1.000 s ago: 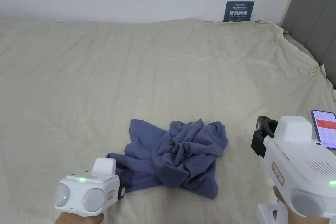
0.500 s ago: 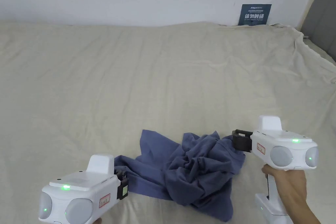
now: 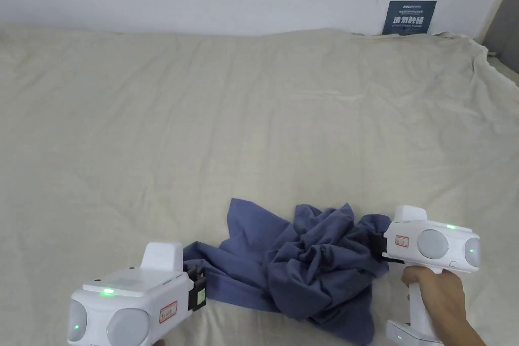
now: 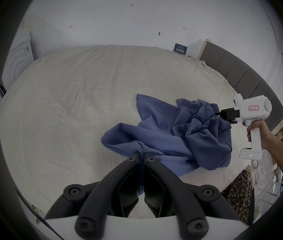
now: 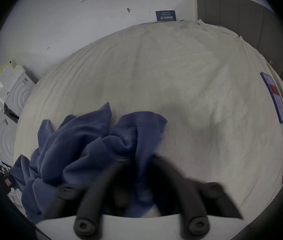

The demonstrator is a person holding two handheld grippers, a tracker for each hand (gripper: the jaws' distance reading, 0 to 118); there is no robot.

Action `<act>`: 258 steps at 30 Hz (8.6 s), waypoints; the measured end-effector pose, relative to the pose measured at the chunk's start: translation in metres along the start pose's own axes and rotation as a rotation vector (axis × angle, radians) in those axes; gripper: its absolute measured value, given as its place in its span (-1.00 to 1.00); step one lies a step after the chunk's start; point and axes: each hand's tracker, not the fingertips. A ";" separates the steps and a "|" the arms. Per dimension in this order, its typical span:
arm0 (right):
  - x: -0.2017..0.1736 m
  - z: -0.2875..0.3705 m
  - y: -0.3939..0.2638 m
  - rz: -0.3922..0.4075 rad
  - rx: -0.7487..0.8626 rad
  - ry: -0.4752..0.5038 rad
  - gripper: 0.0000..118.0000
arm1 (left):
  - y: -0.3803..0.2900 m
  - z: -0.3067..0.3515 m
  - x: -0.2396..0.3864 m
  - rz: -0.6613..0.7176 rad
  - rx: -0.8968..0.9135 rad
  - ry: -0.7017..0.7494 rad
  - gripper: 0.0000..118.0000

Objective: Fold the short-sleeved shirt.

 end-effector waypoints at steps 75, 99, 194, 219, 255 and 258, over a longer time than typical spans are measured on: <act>0.055 0.093 -0.075 -0.218 0.283 0.031 -0.93 | -0.003 0.009 -0.138 -0.021 0.019 0.276 -0.98; 0.050 0.087 -0.185 -0.085 0.083 -0.111 -0.92 | -0.105 0.024 -0.150 0.074 -0.166 0.349 -0.98; 0.069 -0.044 0.071 -0.023 -0.053 -0.335 0.28 | 0.214 -0.102 -0.072 -0.120 0.049 0.012 -1.00; 0.028 0.156 0.068 0.034 0.419 -0.015 -0.94 | 0.201 -0.003 -0.108 0.074 0.211 0.044 -1.00; -0.052 0.279 0.354 0.276 0.913 0.077 -0.94 | 0.433 0.141 -0.106 -0.063 0.613 0.248 -1.00; -0.046 0.243 0.344 0.267 0.859 0.062 -0.94 | 0.425 0.100 -0.110 -0.077 0.544 0.253 -1.00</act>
